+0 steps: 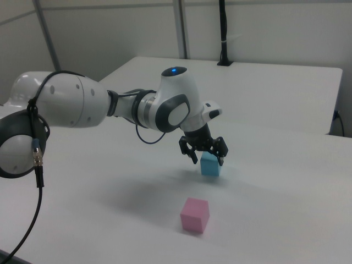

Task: Put blue cube on pink cube
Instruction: 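Close the gripper on the blue cube and lift it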

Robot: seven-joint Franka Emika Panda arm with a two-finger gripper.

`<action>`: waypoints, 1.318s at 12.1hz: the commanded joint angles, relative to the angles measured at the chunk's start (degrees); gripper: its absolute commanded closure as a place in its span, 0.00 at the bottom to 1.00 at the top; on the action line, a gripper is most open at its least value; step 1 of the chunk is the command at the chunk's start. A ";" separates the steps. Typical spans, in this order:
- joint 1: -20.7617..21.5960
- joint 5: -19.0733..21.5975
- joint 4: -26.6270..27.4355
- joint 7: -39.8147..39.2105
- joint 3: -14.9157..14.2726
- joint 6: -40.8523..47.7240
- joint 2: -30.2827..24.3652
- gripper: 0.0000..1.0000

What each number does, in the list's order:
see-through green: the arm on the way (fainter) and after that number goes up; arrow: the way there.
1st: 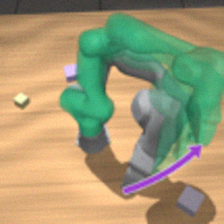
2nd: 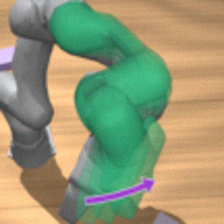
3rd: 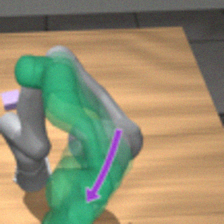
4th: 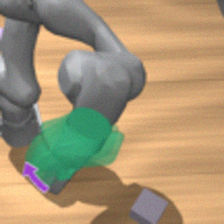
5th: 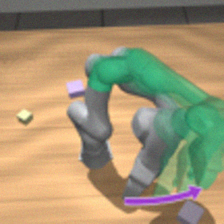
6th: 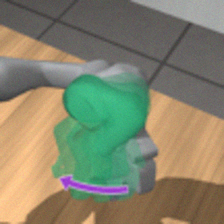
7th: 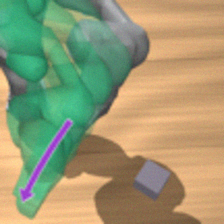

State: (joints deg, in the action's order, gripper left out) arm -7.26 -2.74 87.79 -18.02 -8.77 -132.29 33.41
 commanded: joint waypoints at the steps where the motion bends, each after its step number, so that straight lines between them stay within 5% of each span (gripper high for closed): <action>1: 0.31 0.62 -0.16 -0.70 -0.46 -5.06 2.00 0.00; 2: 0.31 1.67 -0.16 0.17 -0.46 -6.30 2.27 0.05; 5: 0.49 1.95 -0.25 0.89 -0.46 -6.58 2.27 0.49; 9: -0.21 3.43 0.28 0.71 -0.46 -3.61 -3.77 0.51; 14: -2.76 7.75 0.54 -1.21 -0.37 13.43 -15.91 0.50; 16: -3.46 7.75 4.82 -4.11 -0.37 17.32 -20.46 0.50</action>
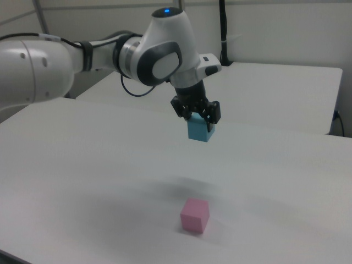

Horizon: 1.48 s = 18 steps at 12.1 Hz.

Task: Put blue cube on pink cube
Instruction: 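Carry the blue cube over the pink cube and lower it on top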

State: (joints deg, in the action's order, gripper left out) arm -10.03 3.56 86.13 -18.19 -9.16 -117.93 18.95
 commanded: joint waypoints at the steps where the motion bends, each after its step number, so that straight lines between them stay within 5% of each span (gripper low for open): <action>1: -0.61 1.36 12.42 -5.61 0.02 2.45 -9.94 0.50; 5: -0.26 -1.27 28.54 -11.32 -1.38 -2.02 -18.06 0.50; 12: -0.70 -4.44 33.58 -15.82 -7.27 -9.94 -16.32 0.48; 16: -0.17 -4.44 33.49 -15.12 -7.28 -12.32 -14.12 0.31; 18: -0.26 -4.44 33.40 -15.12 -7.36 -12.32 -13.94 0.09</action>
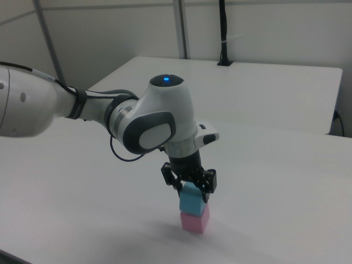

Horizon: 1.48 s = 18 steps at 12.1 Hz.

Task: Put blue cube on pink cube
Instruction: 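Carry the blue cube over the pink cube and lower it on top, then open the gripper and raise it away from the stacked cubes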

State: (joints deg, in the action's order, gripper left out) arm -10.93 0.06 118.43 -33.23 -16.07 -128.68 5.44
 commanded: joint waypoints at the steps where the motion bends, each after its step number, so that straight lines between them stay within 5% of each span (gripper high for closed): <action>1: 0.65 -0.93 1.10 -0.17 -0.80 -1.57 -0.35 0.00; 5: 1.18 -0.67 -0.29 0.01 -1.24 1.48 -1.92 0.00; 10: 6.78 -0.23 -24.07 13.50 0.42 32.64 -2.19 0.00; 13: 10.31 -0.93 -30.87 23.81 7.00 40.16 -2.28 0.00; 18: 16.12 -2.25 -31.77 24.61 7.55 42.99 -3.07 0.00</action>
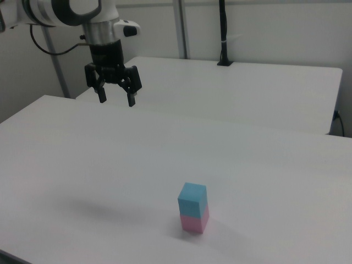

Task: Put blue cube on pink cube
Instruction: 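Open the gripper and raise it away from the stacked cubes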

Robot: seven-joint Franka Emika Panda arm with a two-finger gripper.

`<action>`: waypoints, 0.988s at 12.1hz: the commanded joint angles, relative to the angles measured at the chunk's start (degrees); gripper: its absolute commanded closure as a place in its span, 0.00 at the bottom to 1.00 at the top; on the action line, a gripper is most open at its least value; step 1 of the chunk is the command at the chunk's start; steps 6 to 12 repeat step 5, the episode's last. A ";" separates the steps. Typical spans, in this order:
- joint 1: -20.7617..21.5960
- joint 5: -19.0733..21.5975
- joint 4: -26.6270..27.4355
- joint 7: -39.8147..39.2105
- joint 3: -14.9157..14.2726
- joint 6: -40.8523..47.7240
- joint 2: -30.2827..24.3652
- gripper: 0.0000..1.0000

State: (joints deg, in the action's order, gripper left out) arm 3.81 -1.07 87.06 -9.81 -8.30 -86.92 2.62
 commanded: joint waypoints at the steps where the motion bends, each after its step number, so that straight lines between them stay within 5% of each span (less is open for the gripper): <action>1: 1.28 -1.13 -0.40 3.20 0.21 1.05 -0.25 0.00; 12: 1.37 -0.95 -0.57 4.45 0.21 1.05 -0.42 0.00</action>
